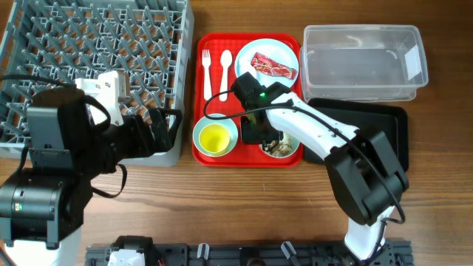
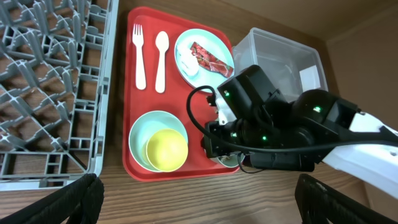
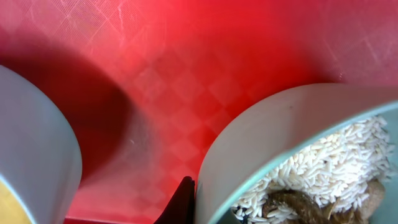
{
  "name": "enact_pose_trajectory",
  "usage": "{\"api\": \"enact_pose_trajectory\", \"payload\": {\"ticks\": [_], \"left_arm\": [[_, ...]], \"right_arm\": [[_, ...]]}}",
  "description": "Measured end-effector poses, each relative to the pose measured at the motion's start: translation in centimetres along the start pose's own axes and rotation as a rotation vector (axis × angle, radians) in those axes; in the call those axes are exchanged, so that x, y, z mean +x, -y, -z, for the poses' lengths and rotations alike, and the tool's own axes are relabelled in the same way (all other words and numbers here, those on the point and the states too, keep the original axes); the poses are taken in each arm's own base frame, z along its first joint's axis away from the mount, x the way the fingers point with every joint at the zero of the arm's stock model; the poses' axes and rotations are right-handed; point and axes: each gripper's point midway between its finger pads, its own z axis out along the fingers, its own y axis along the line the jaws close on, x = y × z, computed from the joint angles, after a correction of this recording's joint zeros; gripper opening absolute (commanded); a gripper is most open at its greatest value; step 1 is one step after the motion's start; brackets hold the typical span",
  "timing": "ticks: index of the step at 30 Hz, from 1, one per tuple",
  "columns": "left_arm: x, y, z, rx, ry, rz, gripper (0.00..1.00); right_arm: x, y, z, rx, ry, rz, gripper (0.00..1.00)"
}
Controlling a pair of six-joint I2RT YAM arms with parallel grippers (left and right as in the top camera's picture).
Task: Sort waste into correct bins and load items into the dishwasher rack
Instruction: 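Grasp the green bowl rim with the right gripper and lift it, then tip the green bowl over the black tray to dump food scraps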
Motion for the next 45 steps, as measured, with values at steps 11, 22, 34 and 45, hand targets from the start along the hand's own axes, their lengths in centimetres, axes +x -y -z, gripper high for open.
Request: {"api": "enact_pose_trajectory", "payload": {"ticks": [11, 22, 34, 45], "left_arm": [[0.0, 0.0, 0.0, 0.0, 0.0, 0.0, 1.0], [0.0, 0.0, 0.0, 0.0, 0.0, 0.0, 1.0], [0.0, 0.0, 0.0, 0.0, 0.0, 0.0, 1.0], [0.0, 0.0, 0.0, 0.0, 0.0, 0.0, 1.0]], "right_arm": [[-0.4, 1.7, 8.4, -0.059, 0.146, -0.021, 0.04], [-2.5, 8.0, 15.1, -0.335, 0.223, -0.116, 0.04], [0.8, 16.2, 11.0, -0.742, 0.186, -0.254, 0.04], [0.4, 15.6, 14.2, -1.04, 0.45, -0.051, 0.04]]}}
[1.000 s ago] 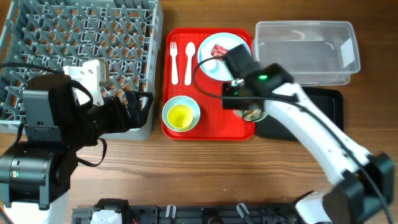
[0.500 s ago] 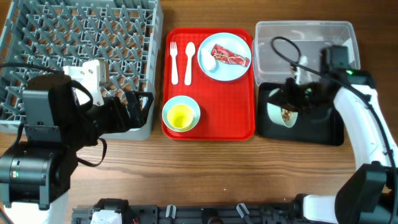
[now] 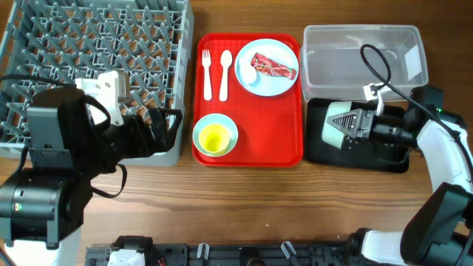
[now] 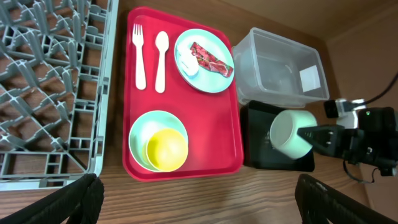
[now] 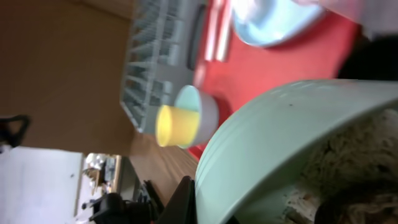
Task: Sort waste into correct bins and load items into the dishwasher rack
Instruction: 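Tip the green bowl over the black tray to dump food scraps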
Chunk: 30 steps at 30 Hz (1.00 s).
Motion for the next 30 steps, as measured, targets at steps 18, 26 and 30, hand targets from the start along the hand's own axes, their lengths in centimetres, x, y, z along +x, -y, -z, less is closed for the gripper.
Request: {"api": "enact_pose_trajectory", "payload": {"ticks": [18, 26, 30], "left_arm": [[0.0, 0.0, 0.0, 0.0, 0.0, 0.0, 1.0], [0.0, 0.0, 0.0, 0.0, 0.0, 0.0, 1.0], [0.0, 0.0, 0.0, 0.0, 0.0, 0.0, 1.0]], "right_arm": [[-1.8, 1.5, 2.0, 0.04, 0.091, -0.009, 0.04], [-2.1, 0.8, 2.0, -0.001, 0.105, 0.012, 0.04], [-1.5, 0.3, 1.9, -0.025, 0.094, -0.004, 0.04]]}}
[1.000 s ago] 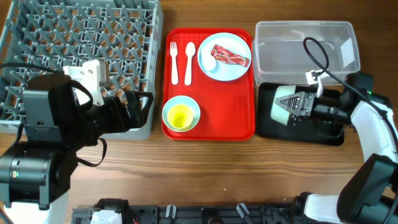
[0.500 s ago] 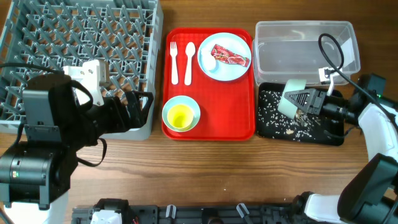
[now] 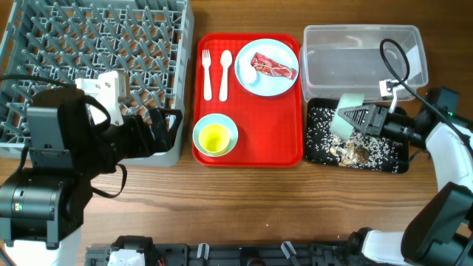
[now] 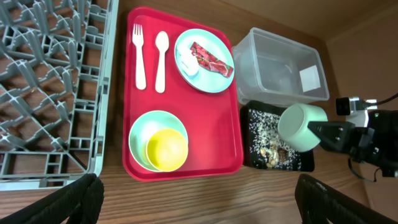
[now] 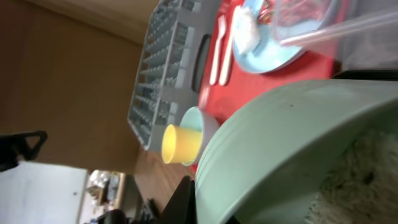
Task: Sort waste into correct bins and load items into the dishwasher rack
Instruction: 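Tip the green bowl over the black tray to dump food scraps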
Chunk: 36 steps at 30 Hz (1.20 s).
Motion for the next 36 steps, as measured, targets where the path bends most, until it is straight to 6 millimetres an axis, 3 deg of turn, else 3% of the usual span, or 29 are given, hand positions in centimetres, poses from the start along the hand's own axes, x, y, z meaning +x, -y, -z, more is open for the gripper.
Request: {"api": "enact_pose_trajectory", "payload": {"ticks": [14, 22, 26, 36], "left_arm": [[0.0, 0.0, 0.0, 0.0, 0.0, 0.0, 1.0], [0.0, 0.0, 0.0, 0.0, 0.0, 0.0, 1.0], [0.0, 0.0, 0.0, 0.0, -0.001, 0.001, 1.0], [0.1, 0.0, 0.0, -0.001, -0.002, 0.001, 1.0]], "right_arm": [[-1.0, -2.6, 0.2, -0.149, 0.061, 0.122, 0.04], [-0.5, -2.5, 0.2, -0.144, 0.047, 0.074, 0.04], [-1.1, -1.5, 0.1, -0.098, 0.049, 0.079, 0.04], [-0.9, -2.5, 0.2, -0.152, 0.052, 0.02, 0.04]]}}
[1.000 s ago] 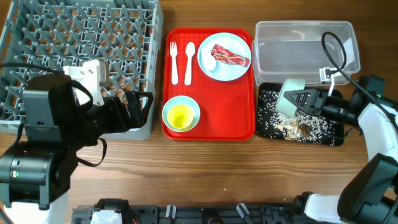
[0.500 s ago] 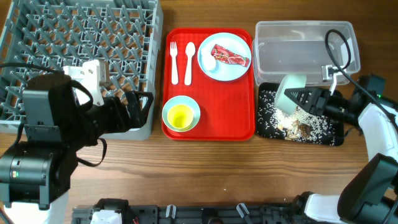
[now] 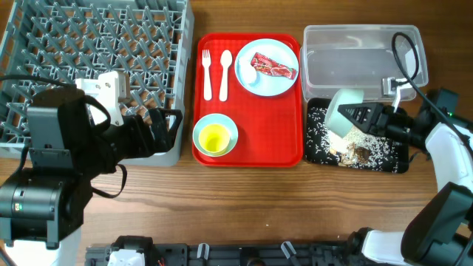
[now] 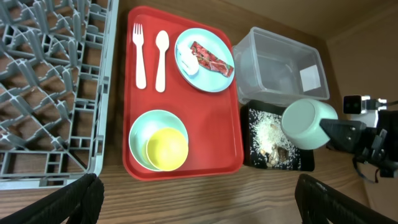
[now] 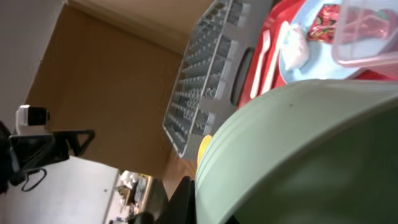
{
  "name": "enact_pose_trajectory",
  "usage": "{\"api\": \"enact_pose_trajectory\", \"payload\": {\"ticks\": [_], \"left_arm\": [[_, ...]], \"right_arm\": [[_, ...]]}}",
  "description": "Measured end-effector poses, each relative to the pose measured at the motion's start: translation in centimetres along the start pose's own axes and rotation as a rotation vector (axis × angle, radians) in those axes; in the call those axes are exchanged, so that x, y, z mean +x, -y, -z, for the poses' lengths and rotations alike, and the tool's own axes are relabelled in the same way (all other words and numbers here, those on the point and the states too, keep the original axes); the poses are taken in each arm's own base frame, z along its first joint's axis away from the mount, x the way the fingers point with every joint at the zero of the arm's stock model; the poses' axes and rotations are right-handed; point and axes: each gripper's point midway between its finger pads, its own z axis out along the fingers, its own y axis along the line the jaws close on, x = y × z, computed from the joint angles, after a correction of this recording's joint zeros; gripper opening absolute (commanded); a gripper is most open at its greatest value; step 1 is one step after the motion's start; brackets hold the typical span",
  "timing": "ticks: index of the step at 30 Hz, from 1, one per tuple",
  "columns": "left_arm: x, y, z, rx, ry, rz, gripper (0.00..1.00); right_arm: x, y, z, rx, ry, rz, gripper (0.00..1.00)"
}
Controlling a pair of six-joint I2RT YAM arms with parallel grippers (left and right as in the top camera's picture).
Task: Sort waste into correct bins and load items into the dishwasher rack
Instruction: 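Tip the green bowl over the black tray to dump food scraps, then set the emptied green bowl back on the red tray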
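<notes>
My right gripper (image 3: 356, 115) is shut on the rim of a pale green bowl (image 3: 341, 108), held tipped over above the black bin (image 3: 399, 164). Rice and brown food scraps (image 3: 353, 151) lie spilled in that bin. The bowl (image 5: 298, 155) fills the right wrist view. On the red tray (image 3: 251, 148) sit a light blue bowl (image 3: 229, 125) holding a yellow cup (image 3: 214, 137), a white fork (image 3: 207, 66) and spoon (image 3: 223, 66), and a plate (image 3: 281, 81) with a red wrapper (image 3: 273, 68). My left gripper (image 4: 193, 205) hangs open over the table's front, left of the tray.
The grey dishwasher rack (image 3: 96, 52) covers the back left. A clear plastic bin (image 3: 366, 63) stands at the back right, just behind the black bin. Bare wood runs along the front of the table (image 3: 244, 207).
The green bowl has tilted further and sits slightly higher and to the left over the black bin. More rice lies in the bin. The left arm is unchanged.
My right gripper first gripped the rice bowl's rim on the red tray. Then it held the bowl on its side over the empty black bin. Later rice and scraps lay in the bin, and now the bowl is tipped further above them.
</notes>
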Motion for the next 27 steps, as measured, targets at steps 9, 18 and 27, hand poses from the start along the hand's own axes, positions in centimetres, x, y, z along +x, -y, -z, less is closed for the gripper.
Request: {"api": "enact_pose_trajectory", "payload": {"ticks": [9, 18, 27], "left_arm": [[0.0, 0.0, 0.0, 0.0, 0.0, 0.0, 1.0], [0.0, 0.0, 0.0, 0.0, 0.0, 0.0, 1.0], [0.0, 0.0, 0.0, 0.0, 0.0, 0.0, 1.0]], "right_arm": [[1.0, 1.6, 0.0, 0.11, -0.045, -0.012, 0.04], [4.7, 1.6, -2.7, 0.317, -0.239, -0.015, 0.04], [9.1, -3.7, -9.5, 0.639, -0.414, 0.392, 0.04]]}}
